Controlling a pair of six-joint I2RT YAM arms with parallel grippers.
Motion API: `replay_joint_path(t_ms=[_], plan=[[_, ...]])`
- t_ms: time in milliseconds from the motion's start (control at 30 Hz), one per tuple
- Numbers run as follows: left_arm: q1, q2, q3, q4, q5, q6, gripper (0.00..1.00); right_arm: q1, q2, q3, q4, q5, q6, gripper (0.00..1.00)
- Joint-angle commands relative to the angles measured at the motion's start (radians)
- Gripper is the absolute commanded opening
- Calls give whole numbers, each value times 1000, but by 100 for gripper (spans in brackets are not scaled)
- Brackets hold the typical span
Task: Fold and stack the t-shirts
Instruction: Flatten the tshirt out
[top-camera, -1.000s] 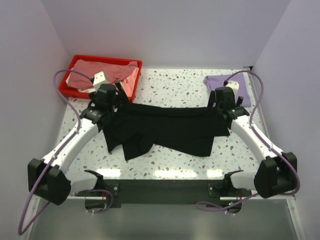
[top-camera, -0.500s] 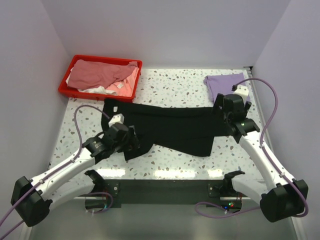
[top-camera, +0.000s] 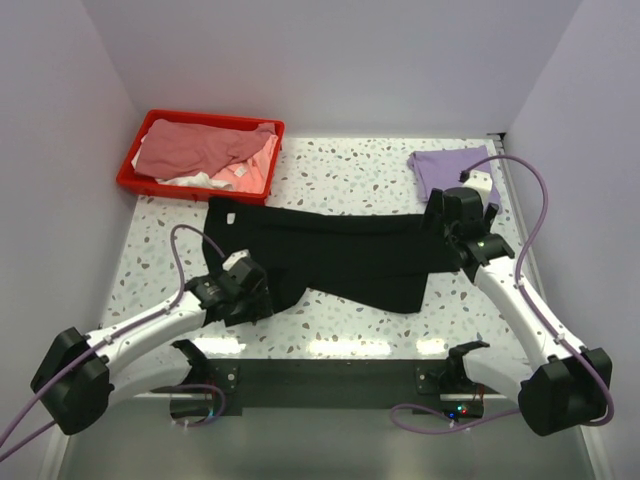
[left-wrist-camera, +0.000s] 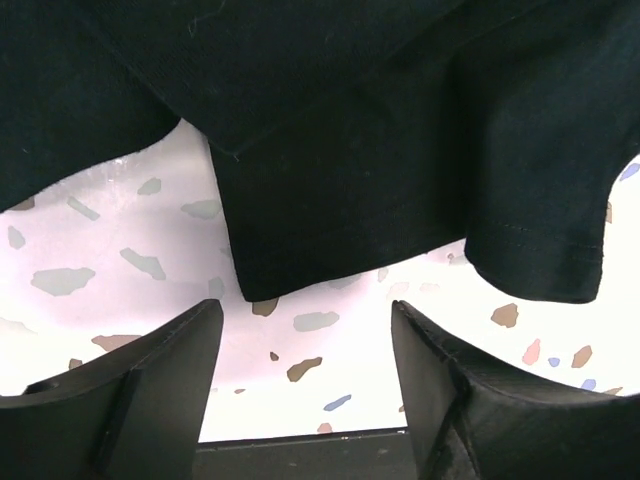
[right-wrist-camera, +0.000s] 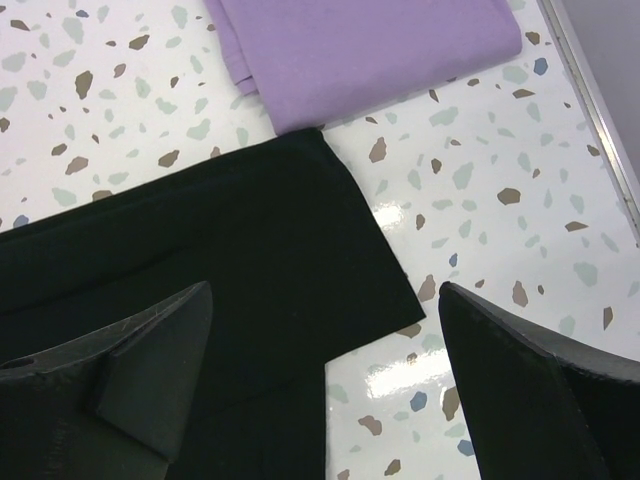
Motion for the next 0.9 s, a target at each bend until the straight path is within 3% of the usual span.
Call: replay_joint_path(t_ms=[0, 333, 867], plan=[[-8, 11, 15, -9, 9, -7, 72, -1, 2, -7, 19, 17, 12, 99], [-19, 139, 61, -11, -29, 19, 62, -1, 7, -6, 15, 31, 12, 99], [-30, 304, 59, 14, -101, 15, 23, -1, -8, -14, 18, 43, 11, 99]])
